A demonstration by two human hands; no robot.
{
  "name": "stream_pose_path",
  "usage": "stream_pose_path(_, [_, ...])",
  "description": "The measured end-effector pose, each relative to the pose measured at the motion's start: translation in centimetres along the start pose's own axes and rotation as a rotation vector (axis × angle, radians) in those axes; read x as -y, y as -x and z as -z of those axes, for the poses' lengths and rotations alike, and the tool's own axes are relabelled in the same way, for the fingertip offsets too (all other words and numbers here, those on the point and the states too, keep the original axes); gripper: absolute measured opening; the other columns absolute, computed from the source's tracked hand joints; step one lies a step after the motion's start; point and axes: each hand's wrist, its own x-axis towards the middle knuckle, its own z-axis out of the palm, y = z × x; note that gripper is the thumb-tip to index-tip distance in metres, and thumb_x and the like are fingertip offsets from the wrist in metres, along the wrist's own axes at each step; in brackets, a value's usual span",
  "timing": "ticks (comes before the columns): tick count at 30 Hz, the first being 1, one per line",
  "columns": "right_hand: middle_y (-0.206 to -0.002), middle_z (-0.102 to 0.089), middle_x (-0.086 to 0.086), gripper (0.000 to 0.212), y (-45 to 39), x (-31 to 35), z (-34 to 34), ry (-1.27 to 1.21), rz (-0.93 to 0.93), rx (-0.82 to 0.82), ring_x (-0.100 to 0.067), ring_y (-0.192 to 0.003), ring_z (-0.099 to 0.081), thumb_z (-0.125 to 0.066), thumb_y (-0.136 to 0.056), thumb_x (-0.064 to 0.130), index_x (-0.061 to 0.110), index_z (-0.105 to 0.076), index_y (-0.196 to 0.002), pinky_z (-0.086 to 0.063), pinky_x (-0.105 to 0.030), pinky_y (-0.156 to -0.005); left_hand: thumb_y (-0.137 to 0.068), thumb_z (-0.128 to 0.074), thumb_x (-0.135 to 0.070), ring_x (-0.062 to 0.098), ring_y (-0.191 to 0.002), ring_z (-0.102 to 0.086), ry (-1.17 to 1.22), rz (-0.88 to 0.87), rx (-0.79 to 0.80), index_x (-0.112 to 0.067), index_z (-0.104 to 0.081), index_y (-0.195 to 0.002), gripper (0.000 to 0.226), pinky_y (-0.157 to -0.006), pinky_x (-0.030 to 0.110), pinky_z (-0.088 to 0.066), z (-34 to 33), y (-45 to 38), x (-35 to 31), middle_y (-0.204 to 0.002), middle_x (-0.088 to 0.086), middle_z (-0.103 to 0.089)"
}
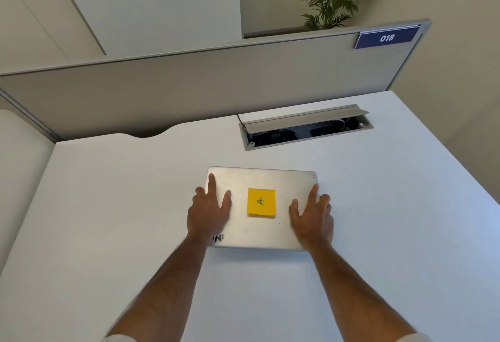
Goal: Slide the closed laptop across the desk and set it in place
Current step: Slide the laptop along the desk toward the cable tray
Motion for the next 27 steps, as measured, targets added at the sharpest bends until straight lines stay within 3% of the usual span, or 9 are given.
stream_pose_path(9, [-0.122,-0.045,-0.017,0.077,3.2,2.5,-2.8,0.039,-0.075,0.001,-0.034,-0.105,-0.052,-0.041,-0.096,0.054,0.008,-0.022,-0.155,-0.051,-0.044,-0.077,-0.103,-0.033,-0.057,0.037,-0.112,-0.054,-0.028,-0.054,0.060,-0.021,-0.016,-0.161,0.071,-0.080,0.048,-0.052,-1.2,-1.3,4.1,-0.125,0.016,-0.047])
stream_pose_path(16, [-0.115,-0.049,-0.019,0.073,4.5,3.7,-4.1,0.088,-0.099,-0.017,-0.036,-0.097,-0.053,-0.045,-0.096,0.049,0.002,-0.030,-0.151,-0.050,-0.044,-0.071,-0.102,-0.037,-0.056,0.037,-0.107,-0.055,-0.020,-0.084,0.057,-0.020,-0.022,-0.160,0.070,-0.076,0.047,-0.053,-1.6,-2.0,5.5,-0.123,0.014,-0.047])
stream_pose_path(27, [-0.111,-0.052,-0.019,0.071,5.3,4.4,-4.7,0.154,-0.106,-0.030,-0.034,-0.092,-0.053,-0.049,-0.094,0.046,0.000,-0.037,-0.148,-0.048,-0.041,-0.066,-0.103,-0.027,-0.056,0.034,-0.100,-0.055,-0.116,-0.137,0.063,-0.017,-0.024,-0.160,0.069,-0.068,0.044,-0.052,-1.5,-2.6,6.1,-0.122,0.014,-0.052])
